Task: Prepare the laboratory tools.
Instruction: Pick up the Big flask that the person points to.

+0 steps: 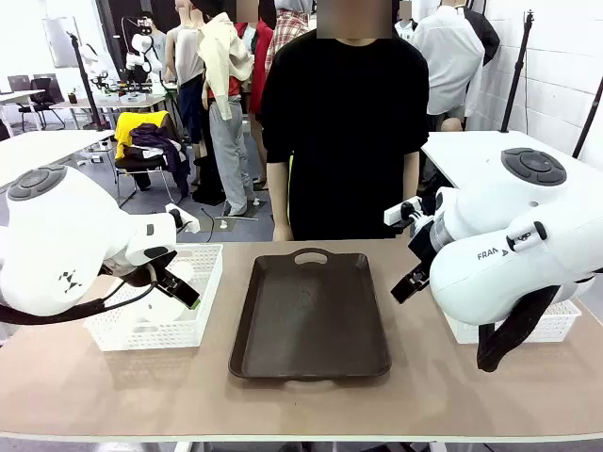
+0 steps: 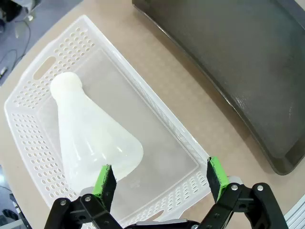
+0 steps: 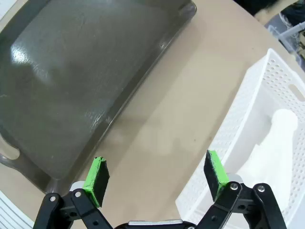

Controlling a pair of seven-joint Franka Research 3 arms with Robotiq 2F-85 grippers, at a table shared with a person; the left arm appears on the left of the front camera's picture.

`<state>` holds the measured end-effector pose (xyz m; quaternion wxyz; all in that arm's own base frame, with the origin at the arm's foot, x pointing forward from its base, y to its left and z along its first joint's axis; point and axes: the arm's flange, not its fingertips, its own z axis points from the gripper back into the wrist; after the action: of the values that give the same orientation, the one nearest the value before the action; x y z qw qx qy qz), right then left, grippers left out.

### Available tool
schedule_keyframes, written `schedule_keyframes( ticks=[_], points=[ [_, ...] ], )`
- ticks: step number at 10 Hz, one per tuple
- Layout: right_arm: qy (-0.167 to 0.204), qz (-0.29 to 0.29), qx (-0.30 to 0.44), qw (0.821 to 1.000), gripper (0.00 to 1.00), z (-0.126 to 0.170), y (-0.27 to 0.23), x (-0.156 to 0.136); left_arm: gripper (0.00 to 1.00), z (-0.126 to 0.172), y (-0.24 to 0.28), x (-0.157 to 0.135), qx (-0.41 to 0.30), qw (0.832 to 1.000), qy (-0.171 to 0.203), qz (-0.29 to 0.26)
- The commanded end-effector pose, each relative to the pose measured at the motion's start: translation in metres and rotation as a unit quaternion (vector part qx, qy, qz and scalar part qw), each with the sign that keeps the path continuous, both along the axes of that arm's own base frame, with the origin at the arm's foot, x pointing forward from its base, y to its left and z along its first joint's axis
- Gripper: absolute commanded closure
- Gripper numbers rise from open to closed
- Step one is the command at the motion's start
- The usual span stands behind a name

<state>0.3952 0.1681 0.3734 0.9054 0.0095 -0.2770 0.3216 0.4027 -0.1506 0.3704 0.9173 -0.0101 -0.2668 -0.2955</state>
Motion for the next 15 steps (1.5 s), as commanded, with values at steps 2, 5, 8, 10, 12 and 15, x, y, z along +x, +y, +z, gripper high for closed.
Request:
schedule_keyframes(
  ticks=[2, 5, 8, 10, 12, 15],
  points=[
    [0.000, 0.000, 0.000, 1.000, 0.00, 0.0000, 0.0000, 0.0000, 0.00, 0.0006, -0.0001, -0.0001, 0.000, 1.000, -0.001, 0.000],
    [0.000, 0.000, 0.000, 1.000, 0.00, 0.0000, 0.0000, 0.0000, 0.00, 0.0006, -0.0001, -0.0001, 0.000, 1.000, -0.001, 0.000],
    [0.000, 0.000, 0.000, 1.000, 0.00, 0.0000, 0.0000, 0.0000, 0.00, 0.0006, -0.0001, -0.0001, 0.000, 1.000, -0.001, 0.000],
    [0.000, 0.000, 0.000, 1.000, 0.00, 0.0000, 0.0000, 0.0000, 0.00, 0.0006, -0.0001, -0.0001, 0.000, 1.000, -0.001, 0.000],
    [0.000, 0.000, 0.000, 1.000, 0.00, 0.0000, 0.0000, 0.0000, 0.00, 0.0006, -0.0001, -0.0001, 0.000, 1.000, -0.001, 0.000],
    [0.000, 0.000, 0.000, 1.000, 0.00, 0.0000, 0.0001, 0.0000, 0.00, 0.0000, -0.0010, -0.0004, 0.001, 1.000, 0.000, -0.001]
  ],
)
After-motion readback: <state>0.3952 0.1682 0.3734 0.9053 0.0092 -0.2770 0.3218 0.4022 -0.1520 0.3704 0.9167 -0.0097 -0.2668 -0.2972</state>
